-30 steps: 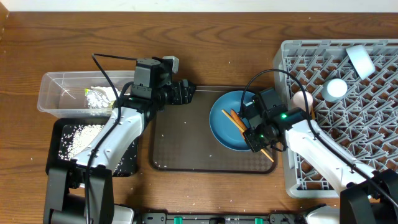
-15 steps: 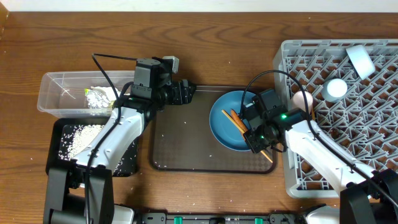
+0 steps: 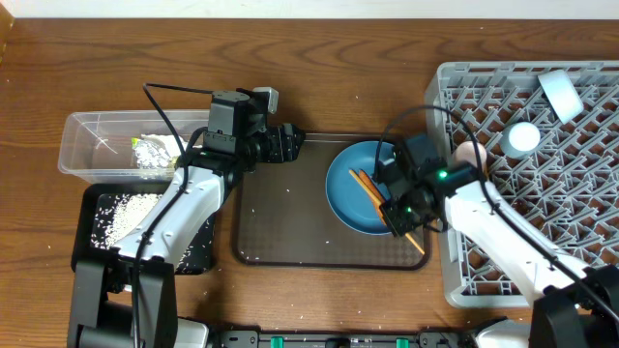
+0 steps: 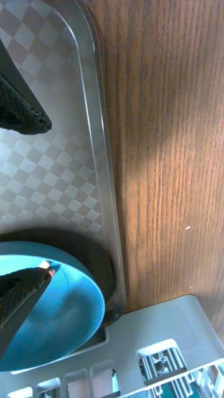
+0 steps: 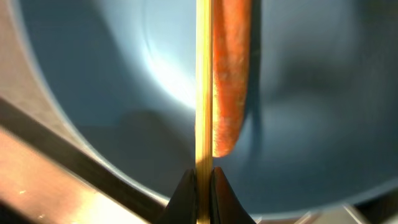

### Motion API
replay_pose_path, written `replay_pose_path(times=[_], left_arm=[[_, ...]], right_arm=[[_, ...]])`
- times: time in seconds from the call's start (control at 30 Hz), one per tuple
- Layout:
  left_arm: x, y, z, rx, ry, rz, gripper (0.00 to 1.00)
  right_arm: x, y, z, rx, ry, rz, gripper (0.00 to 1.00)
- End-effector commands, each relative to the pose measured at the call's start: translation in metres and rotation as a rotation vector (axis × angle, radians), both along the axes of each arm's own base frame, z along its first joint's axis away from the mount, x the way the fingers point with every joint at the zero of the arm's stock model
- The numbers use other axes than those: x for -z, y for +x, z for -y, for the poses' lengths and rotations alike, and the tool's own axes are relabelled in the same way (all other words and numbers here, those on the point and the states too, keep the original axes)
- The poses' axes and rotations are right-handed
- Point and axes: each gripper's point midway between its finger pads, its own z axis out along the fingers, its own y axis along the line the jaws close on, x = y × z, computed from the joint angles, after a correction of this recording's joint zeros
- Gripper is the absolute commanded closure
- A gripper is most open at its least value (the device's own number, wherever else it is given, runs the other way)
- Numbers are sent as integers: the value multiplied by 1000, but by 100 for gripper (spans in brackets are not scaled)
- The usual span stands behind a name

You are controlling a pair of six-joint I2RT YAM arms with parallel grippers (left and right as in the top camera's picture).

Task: Sort waste into correct bins and load items into the dishwasher rack
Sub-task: 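Lift the second chopstick and carry it right to the rack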

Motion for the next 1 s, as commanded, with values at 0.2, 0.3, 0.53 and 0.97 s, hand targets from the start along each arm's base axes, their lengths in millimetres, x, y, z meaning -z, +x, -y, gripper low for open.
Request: replay_pose_path(times=[0.2,0.3,0.53,0.97], left_arm=[[3,0,-2,-12,7,-8,28],[3,0,-2,-12,7,-8,28],[3,0,-2,-12,7,-8,28],[3,0,-2,-12,7,-7,28]], right_arm=[[-84,20,26,79,-32,155,99],[-97,16,58,160,-79,174,99],[-114,12,137,424,-199,217,99],[-106,4,169,541,-236,168,99]])
